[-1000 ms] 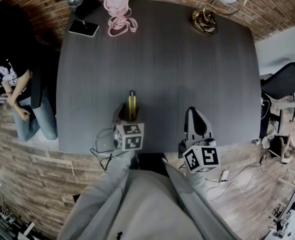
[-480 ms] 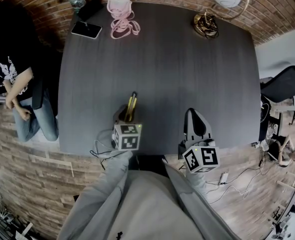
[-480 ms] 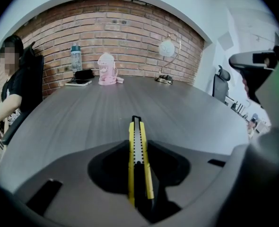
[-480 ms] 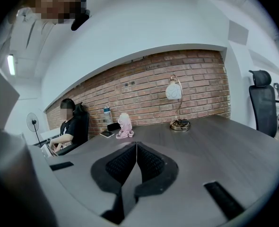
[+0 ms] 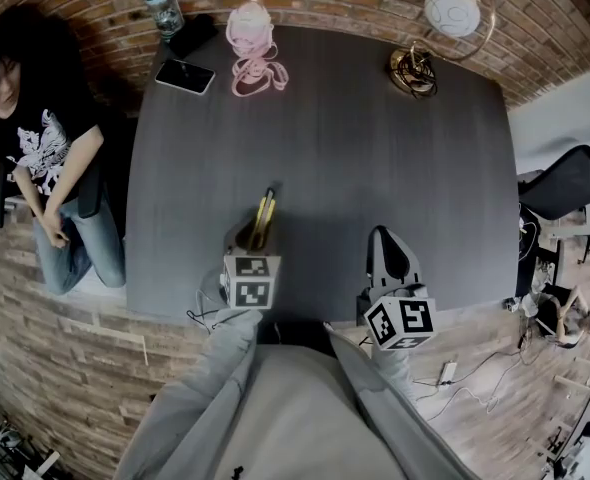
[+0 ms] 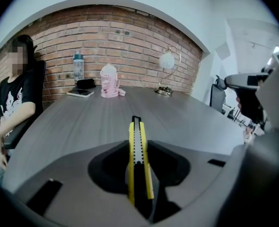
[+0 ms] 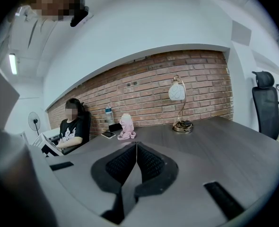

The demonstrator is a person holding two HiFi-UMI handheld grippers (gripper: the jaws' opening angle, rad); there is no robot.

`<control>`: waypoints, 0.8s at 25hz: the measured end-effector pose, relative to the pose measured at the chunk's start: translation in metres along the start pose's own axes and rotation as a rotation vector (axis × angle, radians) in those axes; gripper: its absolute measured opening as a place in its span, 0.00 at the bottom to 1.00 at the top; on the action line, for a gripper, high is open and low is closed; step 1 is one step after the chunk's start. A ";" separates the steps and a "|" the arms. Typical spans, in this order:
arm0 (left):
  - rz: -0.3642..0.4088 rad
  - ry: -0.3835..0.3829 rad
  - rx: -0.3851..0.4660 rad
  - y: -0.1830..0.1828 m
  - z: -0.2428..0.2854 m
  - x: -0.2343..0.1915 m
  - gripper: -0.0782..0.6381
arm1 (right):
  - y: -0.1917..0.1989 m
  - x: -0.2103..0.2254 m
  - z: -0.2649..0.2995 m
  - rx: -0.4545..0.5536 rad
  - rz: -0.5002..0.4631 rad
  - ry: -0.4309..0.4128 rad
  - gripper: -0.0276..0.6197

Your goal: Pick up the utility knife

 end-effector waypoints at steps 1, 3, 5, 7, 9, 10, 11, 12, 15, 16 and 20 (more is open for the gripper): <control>0.003 0.000 0.015 -0.006 -0.002 -0.002 0.29 | -0.001 -0.001 0.000 0.001 -0.002 -0.002 0.07; 0.004 0.002 0.041 -0.018 -0.007 -0.006 0.29 | -0.004 -0.003 0.002 0.004 -0.007 -0.007 0.07; 0.006 -0.001 0.063 -0.029 -0.013 -0.010 0.29 | -0.008 -0.005 0.004 0.010 -0.015 -0.014 0.07; 0.010 -0.002 0.089 -0.040 -0.019 -0.013 0.29 | -0.012 -0.007 0.006 0.017 -0.022 -0.022 0.07; 0.013 -0.001 0.119 -0.051 -0.026 -0.015 0.29 | -0.016 -0.009 0.007 0.027 -0.030 -0.029 0.07; 0.013 0.000 0.137 -0.057 -0.030 -0.016 0.29 | -0.019 -0.010 0.007 0.032 -0.035 -0.033 0.07; 0.013 0.001 0.155 -0.062 -0.034 -0.017 0.29 | -0.021 -0.011 0.008 0.038 -0.039 -0.038 0.07; 0.011 0.001 0.174 -0.068 -0.038 -0.018 0.29 | -0.024 -0.012 0.008 0.044 -0.043 -0.043 0.07; 0.007 0.004 0.229 -0.084 -0.052 -0.021 0.29 | -0.032 -0.016 0.010 0.059 -0.058 -0.060 0.07; 0.004 0.005 0.248 -0.089 -0.057 -0.023 0.29 | -0.035 -0.018 0.011 0.063 -0.064 -0.066 0.07; -0.014 0.007 0.328 -0.106 -0.079 -0.029 0.29 | -0.043 -0.026 0.013 0.082 -0.086 -0.091 0.07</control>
Point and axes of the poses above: the fingertips, and each gripper's own axes: z forward along the fingers, x to its right, y out of its underside, the point moved 5 cm from there along -z, backward along the fingers, and after that the axes turned 8 degrees about -y, right-handed, at the moved point
